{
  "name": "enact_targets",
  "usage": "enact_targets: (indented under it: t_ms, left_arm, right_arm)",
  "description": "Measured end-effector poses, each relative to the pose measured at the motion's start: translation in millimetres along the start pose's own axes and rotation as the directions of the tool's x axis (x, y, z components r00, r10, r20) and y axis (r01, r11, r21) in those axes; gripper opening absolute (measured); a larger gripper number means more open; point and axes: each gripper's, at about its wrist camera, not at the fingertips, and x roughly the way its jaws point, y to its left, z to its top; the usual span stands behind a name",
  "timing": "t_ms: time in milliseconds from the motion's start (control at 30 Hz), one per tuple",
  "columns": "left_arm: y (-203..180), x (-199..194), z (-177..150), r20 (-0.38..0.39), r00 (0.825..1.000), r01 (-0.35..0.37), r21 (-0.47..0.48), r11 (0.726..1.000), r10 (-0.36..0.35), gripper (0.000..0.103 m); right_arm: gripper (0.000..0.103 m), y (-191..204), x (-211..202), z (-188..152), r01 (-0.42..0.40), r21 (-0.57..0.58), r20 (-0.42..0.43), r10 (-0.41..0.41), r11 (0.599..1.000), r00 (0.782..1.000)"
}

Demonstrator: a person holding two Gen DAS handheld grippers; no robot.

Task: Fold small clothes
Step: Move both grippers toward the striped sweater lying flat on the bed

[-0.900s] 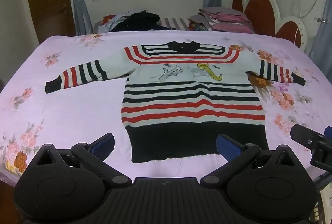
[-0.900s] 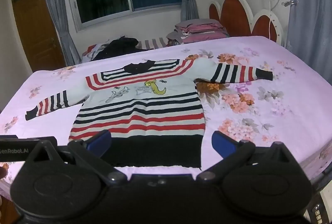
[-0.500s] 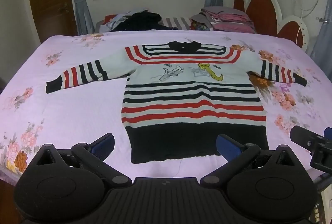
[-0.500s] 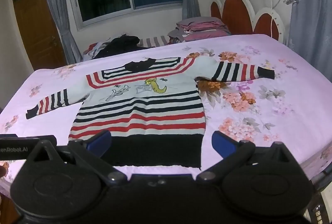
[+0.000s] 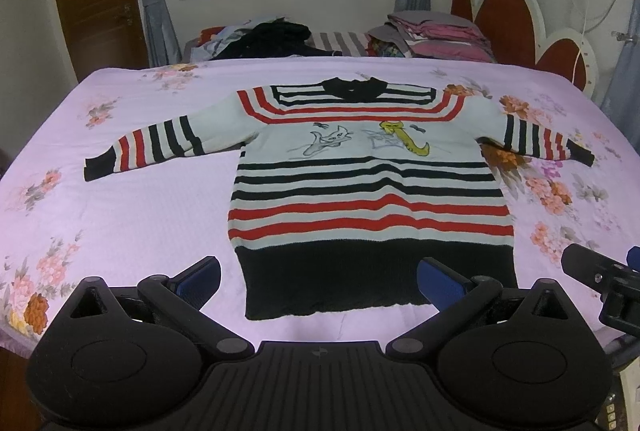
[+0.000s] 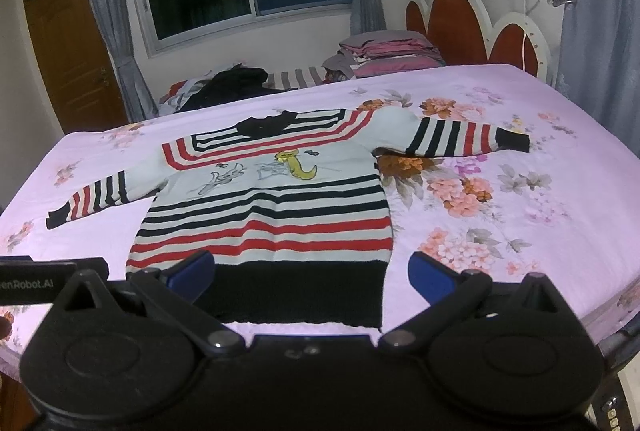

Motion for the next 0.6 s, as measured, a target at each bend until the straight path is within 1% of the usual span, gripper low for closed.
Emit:
enact_targets:
  t_ms: [133, 200, 300, 367, 600]
  left_arm:
    - [-2.0, 4.2, 1.1, -0.01, 1.0, 0.008, -0.008, 1.0, -0.008, 0.103]
    - [-4.4, 5.8, 1.1, -0.001, 1.0, -0.005, 0.001, 1.0, 0.005, 0.103]
    - [-4.2, 10.0, 1.5, -0.016, 1.0, 0.003, -0.004, 1.0, -0.003, 0.103]
    - [-4.3, 12.2, 1.8, -0.009, 1.0, -0.005, 0.002, 1.0, 0.005, 0.103]
    - [-0.8, 19.6, 5.9, -0.042, 0.999, 0.007, -0.014, 1.0, -0.007, 0.103]
  right_arm:
    - [0.103, -4.1, 4.4, 0.9, 0.003, 0.006, -0.005, -0.003, 1.0, 1.0]
    - [0.103, -4.6, 6.3, 1.6, 0.004, 0.007, -0.007, -0.004, 1.0, 1.0]
    - [0.103, -5.0, 8.5, 2.6, 0.007, 0.01, -0.011, -0.007, 1.0, 1.0]
    - [0.103, -5.1, 11.0, 3.5, 0.01, 0.011, -0.014, -0.01, 1.0, 1.0]
    - [0.103, -4.1, 17.8, 5.6, 0.009, 0.003, -0.019, -0.009, 1.0, 1.0]
